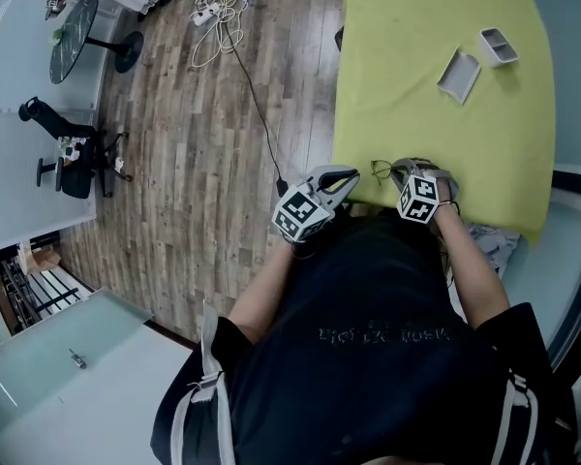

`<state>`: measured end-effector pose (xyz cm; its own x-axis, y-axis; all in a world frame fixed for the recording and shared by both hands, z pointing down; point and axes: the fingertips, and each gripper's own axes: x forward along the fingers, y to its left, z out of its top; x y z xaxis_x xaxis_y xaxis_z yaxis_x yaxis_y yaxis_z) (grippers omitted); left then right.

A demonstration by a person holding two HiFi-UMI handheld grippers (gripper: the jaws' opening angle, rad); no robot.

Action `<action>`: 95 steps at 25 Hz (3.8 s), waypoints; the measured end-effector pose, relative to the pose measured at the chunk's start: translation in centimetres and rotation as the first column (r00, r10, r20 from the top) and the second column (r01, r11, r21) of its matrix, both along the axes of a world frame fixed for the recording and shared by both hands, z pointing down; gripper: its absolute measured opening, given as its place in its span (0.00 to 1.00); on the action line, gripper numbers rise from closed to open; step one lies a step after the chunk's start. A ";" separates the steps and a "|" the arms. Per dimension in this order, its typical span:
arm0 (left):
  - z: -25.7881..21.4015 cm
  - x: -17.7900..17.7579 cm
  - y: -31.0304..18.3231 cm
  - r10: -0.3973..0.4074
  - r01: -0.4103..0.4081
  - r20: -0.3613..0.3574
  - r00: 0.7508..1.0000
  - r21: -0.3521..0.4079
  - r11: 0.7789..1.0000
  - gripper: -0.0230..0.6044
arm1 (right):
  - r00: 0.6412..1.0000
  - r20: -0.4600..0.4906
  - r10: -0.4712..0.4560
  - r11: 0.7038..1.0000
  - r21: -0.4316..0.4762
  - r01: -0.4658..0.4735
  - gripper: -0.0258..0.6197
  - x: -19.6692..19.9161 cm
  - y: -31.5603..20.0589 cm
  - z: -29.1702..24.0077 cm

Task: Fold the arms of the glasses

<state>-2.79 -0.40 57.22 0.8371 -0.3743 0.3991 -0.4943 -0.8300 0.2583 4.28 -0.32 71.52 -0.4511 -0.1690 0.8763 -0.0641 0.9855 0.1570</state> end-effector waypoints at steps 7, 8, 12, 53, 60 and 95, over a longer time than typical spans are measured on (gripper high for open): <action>0.0 -0.3 0.4 -0.009 0.009 -0.003 1.000 0.000 1.000 0.09 | 0.999 -0.034 -0.029 0.999 -0.020 0.028 0.09 -0.5 0.1 1.4; -0.1 -0.3 0.4 -0.011 0.011 -0.004 1.000 0.000 1.000 0.09 | 0.999 -0.036 -0.026 0.999 -0.024 0.025 0.09 -0.6 0.1 1.5; -0.3 -0.4 0.7 -0.013 0.013 -0.005 1.000 0.002 1.000 0.09 | 0.999 -0.043 -0.013 1.000 -0.029 0.012 0.09 -0.7 0.1 2.0; 1.1 0.0 0.3 0.003 -0.004 -0.022 1.000 -0.032 0.999 0.09 | 0.989 0.129 0.074 0.997 0.000 -0.074 0.09 -1.8 2.2 -6.6; 0.7 0.1 0.1 0.009 -0.010 -0.026 1.000 -0.024 1.000 0.09 | 0.989 0.138 0.046 0.999 -0.028 -0.043 0.09 -2.3 3.6 -7.3; 0.9 0.1 0.3 0.049 -0.050 -0.022 0.999 -0.033 0.998 0.09 | 0.945 0.223 0.239 0.971 -0.058 -0.232 0.09 -2.1 2.6 -9.1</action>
